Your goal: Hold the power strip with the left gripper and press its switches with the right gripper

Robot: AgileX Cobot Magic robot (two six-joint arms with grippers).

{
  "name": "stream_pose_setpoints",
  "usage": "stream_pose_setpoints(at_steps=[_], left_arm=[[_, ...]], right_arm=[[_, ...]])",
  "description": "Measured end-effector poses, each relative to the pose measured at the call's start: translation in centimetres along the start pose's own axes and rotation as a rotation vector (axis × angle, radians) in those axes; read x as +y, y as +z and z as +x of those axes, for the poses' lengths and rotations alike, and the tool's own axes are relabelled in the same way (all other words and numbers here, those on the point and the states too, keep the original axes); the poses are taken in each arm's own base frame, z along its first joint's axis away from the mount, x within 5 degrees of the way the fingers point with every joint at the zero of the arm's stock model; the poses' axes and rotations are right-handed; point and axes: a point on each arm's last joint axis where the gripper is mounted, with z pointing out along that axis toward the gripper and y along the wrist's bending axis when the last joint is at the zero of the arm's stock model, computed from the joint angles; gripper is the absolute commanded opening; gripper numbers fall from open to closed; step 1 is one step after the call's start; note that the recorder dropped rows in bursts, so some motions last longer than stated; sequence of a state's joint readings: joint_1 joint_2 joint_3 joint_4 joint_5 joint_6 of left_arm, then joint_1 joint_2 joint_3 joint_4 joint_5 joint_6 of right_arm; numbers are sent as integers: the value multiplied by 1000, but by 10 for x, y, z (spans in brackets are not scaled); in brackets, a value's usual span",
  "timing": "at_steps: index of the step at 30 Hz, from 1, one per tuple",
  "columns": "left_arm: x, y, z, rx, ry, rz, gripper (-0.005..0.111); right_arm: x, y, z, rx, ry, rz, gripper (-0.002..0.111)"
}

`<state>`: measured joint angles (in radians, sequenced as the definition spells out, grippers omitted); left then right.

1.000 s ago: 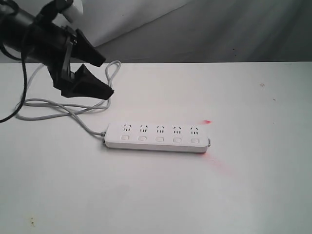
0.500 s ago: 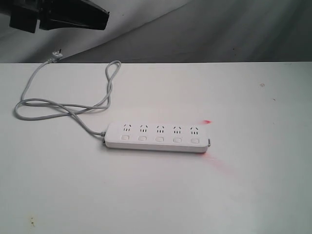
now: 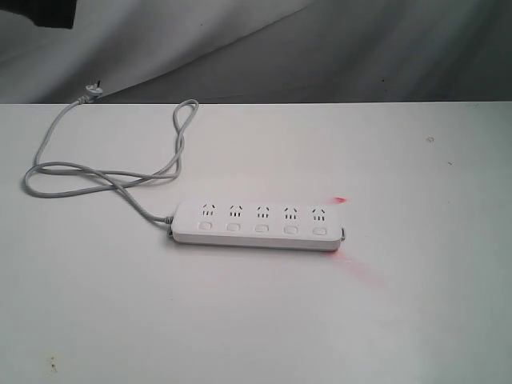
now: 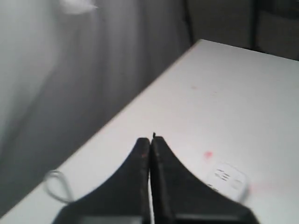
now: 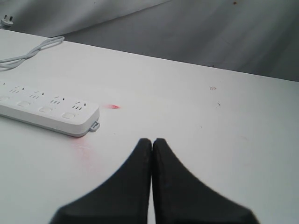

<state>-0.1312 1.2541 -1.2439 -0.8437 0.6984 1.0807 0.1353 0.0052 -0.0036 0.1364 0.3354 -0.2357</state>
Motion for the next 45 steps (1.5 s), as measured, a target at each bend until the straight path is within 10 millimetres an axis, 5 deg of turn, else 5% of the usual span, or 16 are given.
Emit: stream_pose_setpoints(at_steps=[5,11,17,24,39,45], left_arm=[[-22,-50,7,-160,56,-296,1],[-52,-115,39,-294,97,-448,1],[-74,-143,73,-339,114,-503,1],[-84,-142,98,-351,21,-472,1],[-101,-110,218,-235,-245,-503,1],[-110,-107,246,-241,-263,-503,1]], right_arm=[[0,0,0,0,0,0,0],[0,0,0,0,0,0,0],[0,0,0,0,0,0,0],[0,0,0,0,0,0,0],[0,0,0,0,0,0,0],[0,0,0,0,0,0,0]])
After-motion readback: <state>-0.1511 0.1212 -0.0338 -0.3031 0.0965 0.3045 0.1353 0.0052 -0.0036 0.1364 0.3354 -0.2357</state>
